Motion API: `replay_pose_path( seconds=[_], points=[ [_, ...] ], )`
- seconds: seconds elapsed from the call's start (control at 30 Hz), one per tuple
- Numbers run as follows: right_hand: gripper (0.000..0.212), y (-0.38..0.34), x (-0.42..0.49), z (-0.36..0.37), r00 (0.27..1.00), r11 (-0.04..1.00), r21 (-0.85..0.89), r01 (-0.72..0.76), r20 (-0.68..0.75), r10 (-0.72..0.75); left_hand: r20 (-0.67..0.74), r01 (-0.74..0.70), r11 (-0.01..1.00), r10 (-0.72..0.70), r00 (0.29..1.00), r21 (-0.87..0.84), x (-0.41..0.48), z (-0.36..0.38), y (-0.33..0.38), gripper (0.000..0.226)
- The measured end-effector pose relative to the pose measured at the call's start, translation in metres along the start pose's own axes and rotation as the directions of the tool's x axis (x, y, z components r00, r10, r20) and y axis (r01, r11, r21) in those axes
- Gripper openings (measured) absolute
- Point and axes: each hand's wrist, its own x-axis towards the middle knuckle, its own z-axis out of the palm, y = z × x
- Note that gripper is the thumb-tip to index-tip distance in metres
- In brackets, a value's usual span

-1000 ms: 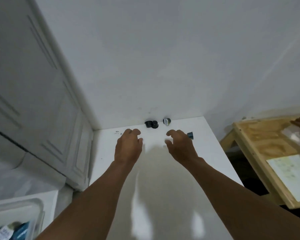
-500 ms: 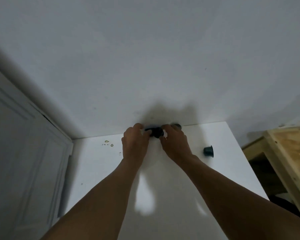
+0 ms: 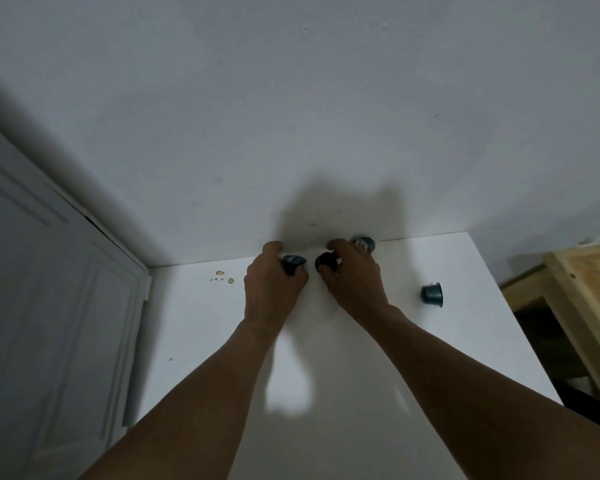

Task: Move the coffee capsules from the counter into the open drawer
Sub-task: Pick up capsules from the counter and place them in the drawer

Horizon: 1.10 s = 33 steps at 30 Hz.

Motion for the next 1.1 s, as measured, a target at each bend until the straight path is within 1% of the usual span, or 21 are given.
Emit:
replay_pose_path(
  seconds=[0.03,0.1,0.17,0.27,0.33,0.43,0.5,0.6,0.67,0.77,0.87,1.0,1.1],
  points=[
    [0.035,-0.001,-0.004,-0.002,1.000,1.000,-0.005,-0.003,0.013,0.003,0.021,0.004,1.000,-0.004,1.000,0.013,-0.005,-0.004,-0.002,0.051],
    [0.038,-0.006,-0.013,-0.008,1.000,1.000,-0.016,-0.010,0.013,0.010,0.038,0.005,1.000,-0.005,0.999,0.014,-0.017,-0.015,-0.001,0.048],
    [0.031,-0.014,-0.025,-0.017,1.000,1.000,-0.025,-0.003,0.007,0.003,0.027,-0.027,1.000,0.027,0.999,-0.006,-0.031,-0.029,0.003,0.039],
    [0.018,-0.032,-0.045,-0.035,1.000,1.000,-0.010,-0.008,-0.006,0.008,0.043,-0.024,0.997,0.027,0.999,-0.070,-0.053,-0.055,0.014,0.036],
    [0.015,-0.046,-0.061,-0.050,1.000,1.000,0.006,-0.001,-0.027,0.001,0.035,-0.005,0.992,0.010,0.999,-0.124,-0.071,-0.074,0.026,0.033],
    [0.014,-0.063,-0.090,-0.072,0.992,0.997,0.017,0.071,-0.106,-0.068,0.011,0.014,0.971,-0.011,1.000,-0.239,-0.103,-0.102,0.044,0.032],
    [0.016,-0.074,-0.113,-0.091,0.987,0.993,0.052,0.102,-0.127,-0.094,-0.022,-0.024,0.963,0.019,1.000,-0.268,-0.127,-0.119,0.055,0.035],
    [0.036,-0.090,-0.152,-0.124,0.992,0.987,0.104,0.119,-0.051,-0.114,-0.072,-0.077,0.954,0.058,0.996,-0.291,-0.169,-0.146,0.071,0.034],
    [0.040,-0.099,-0.181,-0.142,0.982,0.977,0.107,0.183,-0.068,-0.176,-0.112,-0.112,0.948,0.082,0.990,-0.297,-0.198,-0.164,0.079,0.032],
    [0.032,-0.114,-0.227,-0.164,0.966,0.952,0.176,0.250,-0.106,-0.234,-0.175,-0.157,0.947,0.110,0.978,-0.282,-0.244,-0.190,0.088,0.031],
    [0.022,-0.124,-0.270,-0.179,0.953,0.934,0.204,0.292,-0.142,-0.267,-0.258,-0.206,0.955,0.148,0.955,-0.214,-0.289,-0.211,0.091,0.034],
    [0.016,-0.140,-0.327,-0.185,0.951,0.935,0.196,0.295,-0.151,-0.269,-0.319,-0.204,0.964,0.142,0.937,-0.169,-0.351,-0.240,0.084,0.037],
    [0.015,-0.161,-0.364,-0.181,0.936,0.918,0.191,0.349,-0.127,-0.329,-0.344,-0.189,0.968,0.123,0.931,-0.165,-0.391,-0.268,0.070,0.039]
  ],
)
